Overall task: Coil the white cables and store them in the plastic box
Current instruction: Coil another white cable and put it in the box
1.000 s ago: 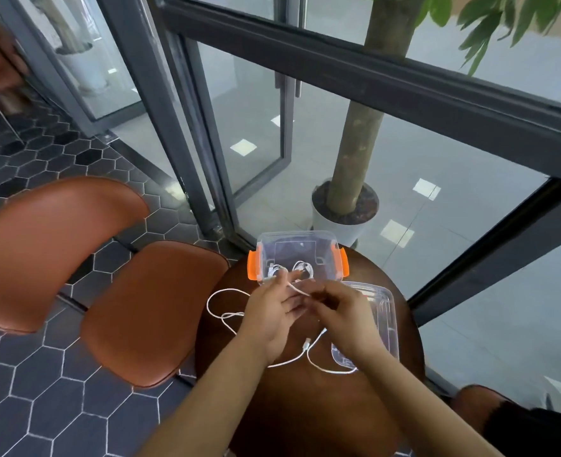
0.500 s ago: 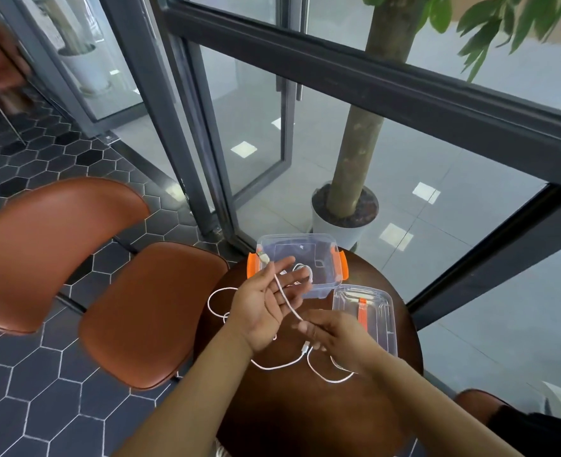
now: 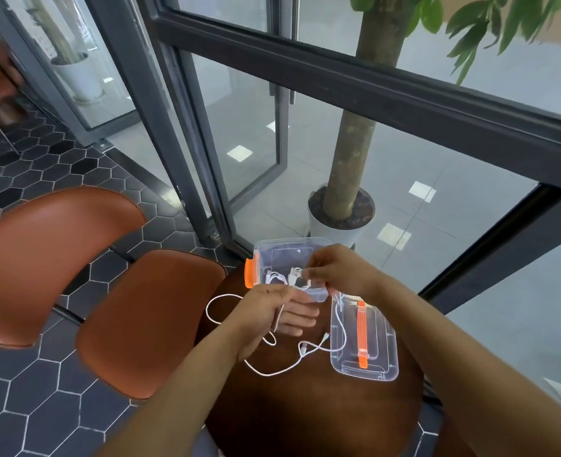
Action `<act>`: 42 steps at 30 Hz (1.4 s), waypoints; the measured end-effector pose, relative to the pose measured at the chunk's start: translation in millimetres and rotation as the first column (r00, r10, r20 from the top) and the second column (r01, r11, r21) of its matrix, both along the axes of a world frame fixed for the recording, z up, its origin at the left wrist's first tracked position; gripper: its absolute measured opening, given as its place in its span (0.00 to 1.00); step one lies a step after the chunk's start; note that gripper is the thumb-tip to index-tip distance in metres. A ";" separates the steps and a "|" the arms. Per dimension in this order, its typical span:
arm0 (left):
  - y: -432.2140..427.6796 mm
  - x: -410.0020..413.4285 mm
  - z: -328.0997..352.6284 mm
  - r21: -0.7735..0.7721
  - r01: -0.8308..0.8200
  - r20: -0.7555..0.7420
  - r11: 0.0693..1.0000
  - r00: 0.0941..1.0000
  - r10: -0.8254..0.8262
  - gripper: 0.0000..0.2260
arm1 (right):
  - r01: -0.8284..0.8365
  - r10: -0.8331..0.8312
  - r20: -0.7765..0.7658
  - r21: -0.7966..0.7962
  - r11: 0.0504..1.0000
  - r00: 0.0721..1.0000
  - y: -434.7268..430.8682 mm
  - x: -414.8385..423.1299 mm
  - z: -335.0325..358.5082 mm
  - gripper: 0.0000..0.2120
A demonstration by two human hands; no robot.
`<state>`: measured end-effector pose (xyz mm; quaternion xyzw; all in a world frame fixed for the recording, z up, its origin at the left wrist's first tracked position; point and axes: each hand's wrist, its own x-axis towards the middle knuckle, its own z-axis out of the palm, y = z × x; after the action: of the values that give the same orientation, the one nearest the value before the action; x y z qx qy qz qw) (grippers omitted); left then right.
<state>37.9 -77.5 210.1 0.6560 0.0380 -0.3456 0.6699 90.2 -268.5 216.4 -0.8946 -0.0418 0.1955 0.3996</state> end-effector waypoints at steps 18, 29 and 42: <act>-12.8 28.8 -1.6 -0.467 -0.564 -0.332 0.681 0.826 0.456 0.15 | 0.125 -0.155 0.272 0.125 0.984 0.950 38.2 -81.9 -22.9 0.07; -0.9 42.6 13.7 -0.556 -0.582 -0.416 0.593 0.813 0.407 0.16 | -0.108 0.108 0.025 0.031 0.994 0.994 14.3 -81.7 -61.4 0.14; 16.6 20.6 23.4 0.067 0.276 -0.055 0.959 0.960 -0.273 0.16 | 0.286 -0.269 -0.099 0.303 0.909 0.958 -1.7 4.3 5.3 0.19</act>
<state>58.5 -60.9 233.5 0.6715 -0.0255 -0.4483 0.5895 94.6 -270.2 221.7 -0.8108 0.0662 0.1519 0.5614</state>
